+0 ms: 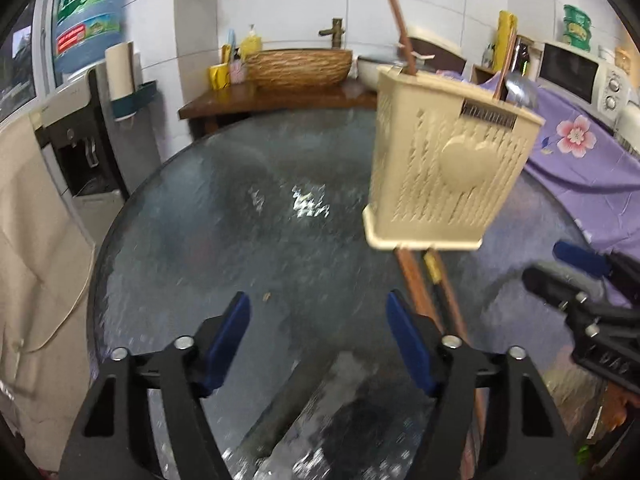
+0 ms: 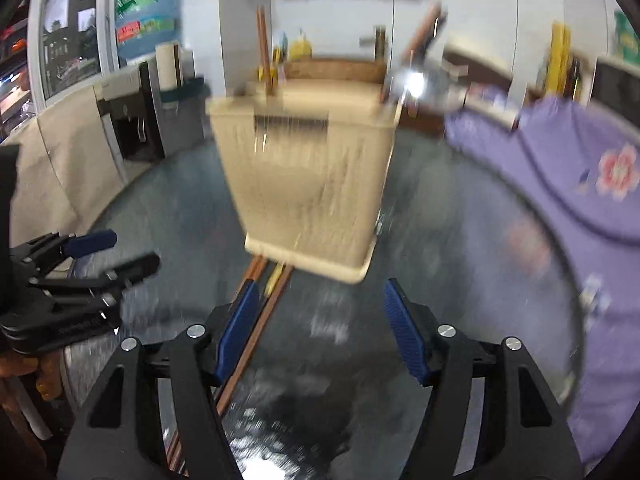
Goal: Organize utensils
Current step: 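Open both tools and withdraw them from the holder, then grasp a wooden chopstick with the right tool while the left tool grasps another wooden chopstick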
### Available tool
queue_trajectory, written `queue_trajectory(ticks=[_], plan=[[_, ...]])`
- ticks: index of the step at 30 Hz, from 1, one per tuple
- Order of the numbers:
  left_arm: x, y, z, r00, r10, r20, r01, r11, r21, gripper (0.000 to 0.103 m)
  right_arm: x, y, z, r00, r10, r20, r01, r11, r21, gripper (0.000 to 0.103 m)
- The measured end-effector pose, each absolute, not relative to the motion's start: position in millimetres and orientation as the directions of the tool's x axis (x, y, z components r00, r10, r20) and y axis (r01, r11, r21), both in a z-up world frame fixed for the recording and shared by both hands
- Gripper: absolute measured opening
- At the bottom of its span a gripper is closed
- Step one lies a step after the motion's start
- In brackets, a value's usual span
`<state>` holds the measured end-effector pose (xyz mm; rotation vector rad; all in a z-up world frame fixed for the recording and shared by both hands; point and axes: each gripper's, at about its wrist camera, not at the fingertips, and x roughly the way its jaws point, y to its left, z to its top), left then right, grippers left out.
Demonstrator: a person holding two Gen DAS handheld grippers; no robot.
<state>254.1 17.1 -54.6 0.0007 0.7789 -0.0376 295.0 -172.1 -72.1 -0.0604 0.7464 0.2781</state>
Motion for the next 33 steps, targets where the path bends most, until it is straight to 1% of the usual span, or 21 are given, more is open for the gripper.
queue_trajectory(ticks=[3,5,10,15,16,17,19,20,23,28,33], plan=[[249.5,23.7,-59.2,0.703,-0.016,-0.711,0.022,1.000,0.000,0.056,291.0,-160.8,-96.3,0.658,0.237,-0.715,-0.284,0.957,0.055,0.057],[247.3,27.4,-62.0,0.693,-0.033,-0.720,0.031,0.999,-0.016,0.053,289.1,-151.1,-109.1,0.642,0.218,-0.735,-0.287,0.957,0.034,0.055],[245.2,25.8,-65.6,0.683,-0.048,-0.728,0.041,0.999,-0.027,0.053,293.9,-137.6,-120.8,0.615,0.189,-0.765,-0.274,0.962,0.018,0.054],[245.3,9.0,-71.3,0.666,-0.089,-0.741,0.078,0.996,-0.049,0.053,291.4,-151.0,-119.2,0.616,0.150,-0.773,-0.226,0.974,0.009,0.053],[245.4,5.9,-72.3,0.662,-0.098,-0.743,0.085,0.995,-0.055,0.053,290.7,-156.9,-118.8,0.620,0.134,-0.773,-0.209,0.978,0.002,0.053],[246.5,1.4,-73.7,0.657,-0.108,-0.746,0.094,0.994,-0.061,0.053,289.4,-163.0,-118.0,0.624,0.112,-0.773,-0.190,0.982,-0.012,0.049],[248.7,-10.1,-76.6,0.650,-0.129,-0.749,0.119,0.991,-0.067,0.052,285.9,-175.8,-114.9,0.633,0.122,-0.764,-0.179,0.984,0.010,0.049],[250.0,-14.7,-77.9,0.646,-0.140,-0.751,0.129,0.989,-0.073,0.051,283.3,-183.1,-112.9,0.633,0.140,-0.762,-0.172,0.984,0.039,0.049],[253.9,-26.6,-82.1,0.628,-0.171,-0.759,0.155,0.983,-0.094,0.047,278.9,-195.1,-109.5,0.643,0.133,-0.754,-0.146,0.988,0.049,0.049],[257.6,-42.1,-87.2,0.608,-0.200,-0.769,0.179,0.977,-0.113,0.046,275.4,-204.4,-110.5,0.643,0.140,-0.753,-0.132,0.989,0.071,0.049],[259.1,-50.3,-93.3,0.599,-0.180,-0.781,0.179,0.980,-0.088,0.040,275.6,-205.1,-109.8,0.643,0.143,-0.752,-0.126,0.989,0.081,0.049]])
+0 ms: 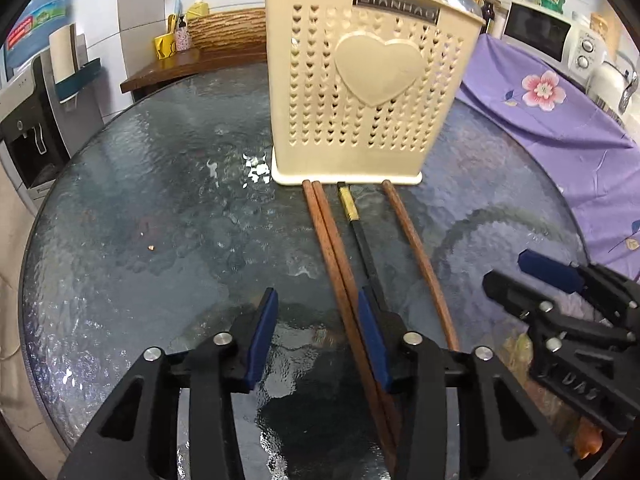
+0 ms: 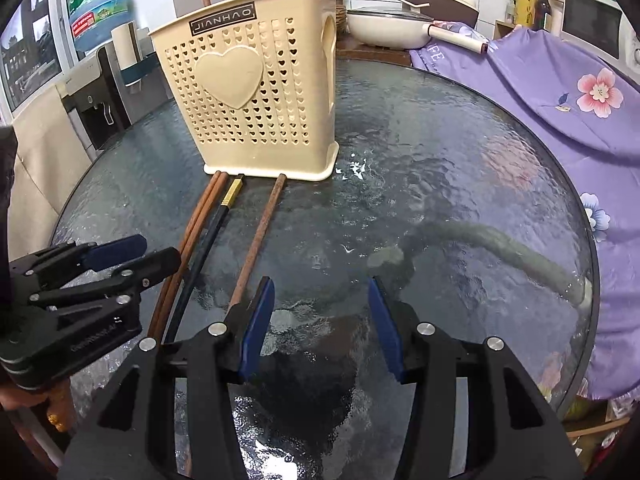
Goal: Organize utensils
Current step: 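Grasp a wooden chopstick with the right tool while the left tool grasps another wooden chopstick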
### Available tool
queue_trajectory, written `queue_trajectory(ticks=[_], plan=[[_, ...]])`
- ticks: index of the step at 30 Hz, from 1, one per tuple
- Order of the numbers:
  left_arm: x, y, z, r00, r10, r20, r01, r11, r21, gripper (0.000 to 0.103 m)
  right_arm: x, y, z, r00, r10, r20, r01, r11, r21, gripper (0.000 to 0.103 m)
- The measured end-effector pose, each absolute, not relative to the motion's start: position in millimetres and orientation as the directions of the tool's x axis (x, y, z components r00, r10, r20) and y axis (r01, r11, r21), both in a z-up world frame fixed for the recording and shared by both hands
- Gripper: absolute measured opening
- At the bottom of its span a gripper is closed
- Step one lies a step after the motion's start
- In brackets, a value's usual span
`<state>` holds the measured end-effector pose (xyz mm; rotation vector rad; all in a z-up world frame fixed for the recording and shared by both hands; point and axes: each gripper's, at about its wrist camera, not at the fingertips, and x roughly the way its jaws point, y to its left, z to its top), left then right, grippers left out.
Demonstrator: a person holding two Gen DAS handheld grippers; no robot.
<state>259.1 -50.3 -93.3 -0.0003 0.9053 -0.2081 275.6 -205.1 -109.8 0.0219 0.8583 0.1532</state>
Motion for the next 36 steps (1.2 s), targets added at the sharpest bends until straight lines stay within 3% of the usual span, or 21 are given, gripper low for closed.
queue_trajectory(ticks=[9,22,29,33,36], plan=[[258.0,-17.9,-91.9,0.614,-0.093,-0.784,0.099,0.994,-0.040,0.039,281.4,-196.3,-108.6,0.638,0.148,-0.756,-0.142,0.987,0.073,0.049],[296.7,-3.3,-90.1,0.599,-0.141,-0.788,0.065,0.990,-0.128,0.039,324.3,-162.7,-115.1,0.598,0.154,-0.786,-0.134,0.987,0.091,0.049],[321.2,-12.1,-93.3,0.600,-0.114,-0.792,0.046,0.993,-0.108,0.039,349.6,-153.7,-120.8,0.599,0.101,-0.794,-0.078,0.995,0.068,0.040],[326.3,-19.5,-93.9,0.608,-0.083,-0.790,0.037,0.996,-0.076,0.032,355.1,-150.2,-121.6,0.606,0.071,-0.792,-0.062,0.997,0.042,0.038],[331.4,-23.4,-94.7,0.611,-0.058,-0.790,0.035,0.998,-0.046,0.028,360.0,-150.8,-122.2,0.616,0.051,-0.786,-0.034,0.999,0.037,0.024]])
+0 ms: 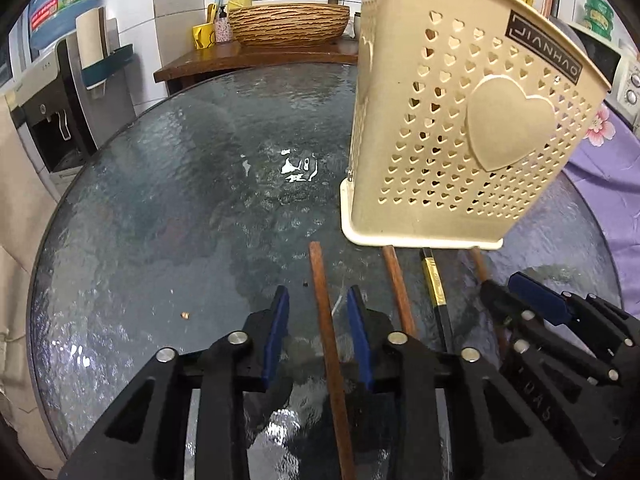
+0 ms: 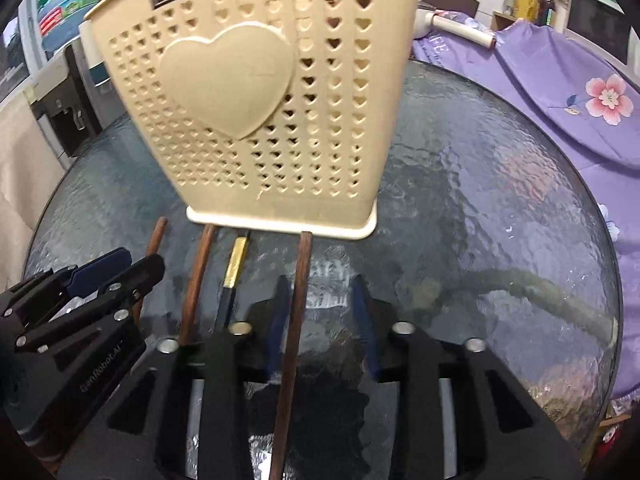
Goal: Organize utensils
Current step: 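Grasp a wooden chopstick with the right tool while the left tool grasps another wooden chopstick, then lift both wooden chopsticks and lower them into the cream holder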
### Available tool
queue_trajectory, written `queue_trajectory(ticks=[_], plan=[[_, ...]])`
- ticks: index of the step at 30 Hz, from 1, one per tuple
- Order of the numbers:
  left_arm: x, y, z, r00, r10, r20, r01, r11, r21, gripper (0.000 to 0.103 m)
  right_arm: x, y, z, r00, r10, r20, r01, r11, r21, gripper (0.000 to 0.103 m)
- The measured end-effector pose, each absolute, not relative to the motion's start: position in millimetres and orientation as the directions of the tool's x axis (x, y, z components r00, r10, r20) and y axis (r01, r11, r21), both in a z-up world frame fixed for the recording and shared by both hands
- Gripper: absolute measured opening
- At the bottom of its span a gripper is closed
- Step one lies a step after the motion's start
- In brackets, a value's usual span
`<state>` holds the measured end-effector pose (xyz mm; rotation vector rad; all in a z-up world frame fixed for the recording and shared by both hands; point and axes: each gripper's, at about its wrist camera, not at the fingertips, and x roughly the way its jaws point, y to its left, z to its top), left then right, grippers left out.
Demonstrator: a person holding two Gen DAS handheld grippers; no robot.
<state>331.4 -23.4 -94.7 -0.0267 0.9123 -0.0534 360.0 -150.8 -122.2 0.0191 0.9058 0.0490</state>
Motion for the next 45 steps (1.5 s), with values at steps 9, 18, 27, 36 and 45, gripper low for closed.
queue_trajectory(ticks=[9,18,27,36,45], plan=[[331.5,-27.4,-96.9,0.623,-0.011,-0.782,0.022,1.000,0.003,0.016,366.5,-157.7,-123.6,0.628,0.046,-0.777,-0.041,0.999,0.026,0.009],[323.1,-28.5,-97.2,0.619,-0.050,-0.784,0.046,0.999,-0.027,0.007,358.8,-173.8,-124.4,0.621,0.132,-0.773,-0.067,0.991,0.115,0.008],[299.9,-27.1,-76.4,0.657,-0.143,-0.740,0.080,0.990,-0.120,0.007,342.7,-195.9,-98.4,0.671,0.265,-0.693,-0.150,0.963,0.223,0.008],[264.5,-24.5,-6.6,0.753,-0.227,-0.618,0.165,0.974,-0.156,0.007,304.4,-213.7,-30.9,0.728,0.383,-0.569,-0.258,0.922,0.290,0.008],[243.9,-24.8,37.2,0.796,-0.269,-0.543,0.226,0.963,-0.146,0.007,271.6,-218.9,17.9,0.746,0.441,-0.500,-0.342,0.897,0.280,0.008]])
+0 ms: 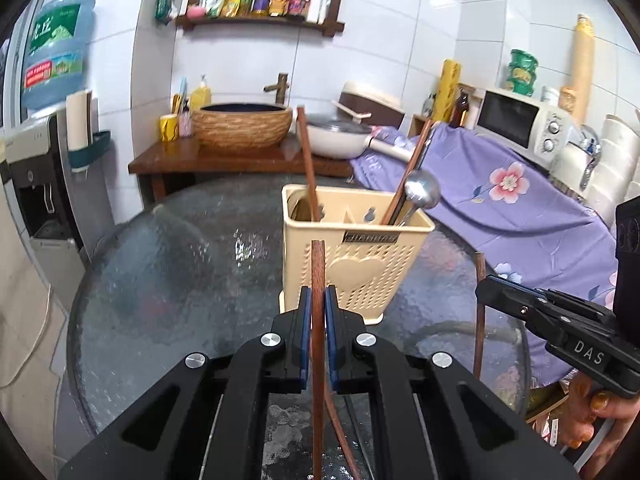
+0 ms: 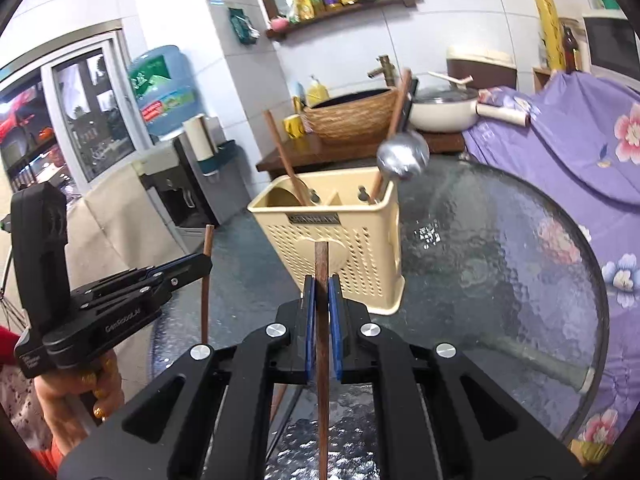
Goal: Organize utensils
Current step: 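Lift both wooden chopsticks and lower them into the cream holder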
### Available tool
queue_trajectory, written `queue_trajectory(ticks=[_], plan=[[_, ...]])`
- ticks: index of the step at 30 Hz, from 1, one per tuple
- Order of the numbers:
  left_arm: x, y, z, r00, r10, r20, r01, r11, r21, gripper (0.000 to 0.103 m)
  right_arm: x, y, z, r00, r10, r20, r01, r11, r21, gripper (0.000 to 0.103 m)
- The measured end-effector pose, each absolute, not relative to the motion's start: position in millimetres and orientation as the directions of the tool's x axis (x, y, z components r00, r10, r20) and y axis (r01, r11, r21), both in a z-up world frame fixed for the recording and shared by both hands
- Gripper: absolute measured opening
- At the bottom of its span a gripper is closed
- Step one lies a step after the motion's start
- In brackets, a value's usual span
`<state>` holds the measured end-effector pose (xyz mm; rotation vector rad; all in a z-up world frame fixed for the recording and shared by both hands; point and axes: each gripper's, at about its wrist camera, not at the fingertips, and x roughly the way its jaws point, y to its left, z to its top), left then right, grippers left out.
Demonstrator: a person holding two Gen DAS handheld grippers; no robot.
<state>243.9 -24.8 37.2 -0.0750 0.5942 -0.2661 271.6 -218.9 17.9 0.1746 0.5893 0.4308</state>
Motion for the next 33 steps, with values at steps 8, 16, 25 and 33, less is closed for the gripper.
queue_trajectory(ticks=[8,16,25,33], plan=[[231.2,-17.8,62.2,0.802,-0.315,-0.507,0.280,0.949,-0.148,0.007,248.7,-217.6,48.2,0.739,0.479,-0.473,-0.419,0.877,0.235,0.008],[225.0,-15.9,82.2,0.819,-0.336,-0.465,0.305,0.941,-0.144,0.007,245.9,-217.3,71.7,0.747,0.492,-0.448,-0.450,0.869,0.204,0.008],[237.5,-18.3,127.1,0.851,-0.340,-0.401,0.323,0.940,-0.113,0.007,266.9,-214.9,116.7,0.764,0.498,-0.410,-0.462,0.866,0.191,0.008],[264.7,-22.6,201.8,0.865,-0.373,-0.335,0.355,0.928,-0.115,0.007,295.8,-222.4,198.2,0.807,0.495,-0.323,-0.455,0.869,0.195,0.008]])
